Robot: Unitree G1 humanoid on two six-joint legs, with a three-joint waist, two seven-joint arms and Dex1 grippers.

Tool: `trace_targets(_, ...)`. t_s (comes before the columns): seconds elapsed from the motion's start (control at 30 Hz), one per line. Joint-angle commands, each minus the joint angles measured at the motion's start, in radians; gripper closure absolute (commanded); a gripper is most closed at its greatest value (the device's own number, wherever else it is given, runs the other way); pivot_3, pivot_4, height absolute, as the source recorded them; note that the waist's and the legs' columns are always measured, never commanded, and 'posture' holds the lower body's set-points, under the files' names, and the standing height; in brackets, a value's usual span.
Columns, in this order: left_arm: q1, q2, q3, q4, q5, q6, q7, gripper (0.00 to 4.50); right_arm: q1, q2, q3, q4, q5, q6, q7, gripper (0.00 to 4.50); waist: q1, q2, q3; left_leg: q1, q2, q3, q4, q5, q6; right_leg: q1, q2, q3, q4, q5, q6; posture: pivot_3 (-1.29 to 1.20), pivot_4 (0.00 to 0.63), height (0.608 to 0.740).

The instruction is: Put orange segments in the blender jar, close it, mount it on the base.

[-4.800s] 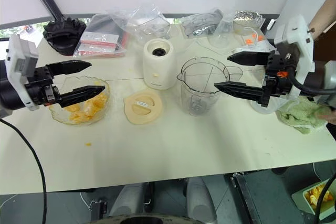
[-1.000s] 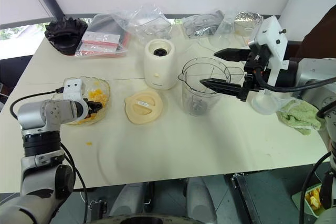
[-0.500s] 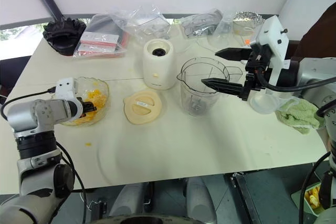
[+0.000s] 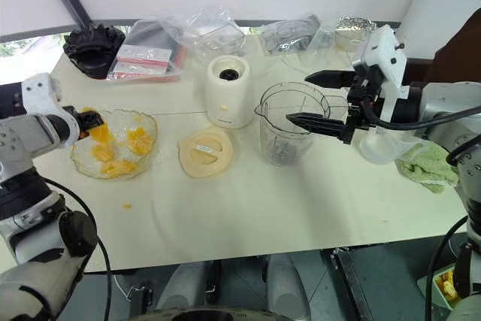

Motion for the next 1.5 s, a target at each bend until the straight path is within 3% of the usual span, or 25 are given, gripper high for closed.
trace_targets(0.03, -0.045, 0.025, -0.003, -0.029, -0.009, -0.014, -0.019, 3.64, -0.018, 0.006, -0.024, -0.009, -0.001, -0.016, -0.004, 0.00, 0.000, 0.000, 0.000, 0.000, 0.000, 0.000, 0.000, 0.000, 0.000, 0.000, 0.000, 0.000, 0.000, 0.000, 0.000, 0.00, 0.150, 0.740)
trace_targets(0.37, -0.257, 0.089, -0.183, 0.080, -0.116, -0.138, -0.203, 3.64, 0.008, 0.000, -0.061, -0.038, 0.012, 0.002, -0.042, 0.00, 0.000, -0.001, 0.001, -0.001, 0.000, 0.000, 0.000, 0.000, -0.001, 0.000, 0.000, 0.000, -0.001, 0.000, 0.001, 0.00, 0.150, 0.740)
trace_targets(0.53, -0.426, 0.094, -0.378, 0.219, -0.130, -0.283, -0.326, 3.64, 0.025, -0.005, -0.083, -0.059, 0.023, 0.019, -0.070, 0.00, 0.003, -0.001, 0.001, -0.001, 0.000, 0.000, 0.000, 0.001, -0.001, 0.000, 0.001, 0.000, -0.001, 0.001, 0.001, 0.00, 0.150, 0.740)
trace_targets(0.87, -0.751, -0.102, -0.569, 0.626, -0.097, -0.638, -0.516, 3.64, 0.179, 0.008, -0.248, -0.205, 0.073, 0.089, -0.199, 0.00, 0.001, -0.001, 0.001, -0.003, -0.001, 0.000, 0.000, 0.000, 0.000, 0.000, 0.001, 0.000, -0.004, 0.001, 0.002, 0.00, 0.150, 0.740)
trace_targets(1.03, -0.882, -0.255, -0.627, 0.845, -0.076, -0.828, -0.640, 3.64, 0.349, 0.046, -0.428, -0.368, 0.129, 0.164, -0.318, 0.00, 0.007, -0.001, 0.001, -0.003, -0.001, 0.000, -0.001, 0.000, 0.000, 0.000, 0.001, 0.001, -0.004, 0.001, 0.002, 0.00, 0.150, 0.740)
trace_targets(1.3, -0.950, -0.374, -0.685, 1.033, -0.025, -0.957, -0.809, 3.64, 0.602, 0.140, -0.686, -0.570, 0.292, 0.208, -0.504, 0.00, 0.011, -0.001, 0.001, -0.003, -0.001, 0.002, 0.000, -0.001, 0.002, -0.001, 0.002, 0.002, -0.005, -0.002, -0.001, 0.00, 0.150, 0.740)
trace_targets(1.5, -0.893, -0.403, -0.765, 1.037, 0.046, -0.968, -0.888, 3.64, 0.743, 0.159, -0.764, -0.629, 0.392, 0.155, -0.607, 0.00, 0.018, 0.000, 0.001, -0.004, -0.001, 0.002, 0.000, -0.001, 0.002, -0.001, 0.002, 0.003, -0.006, -0.002, -0.001, 0.00, 0.150, 0.740)
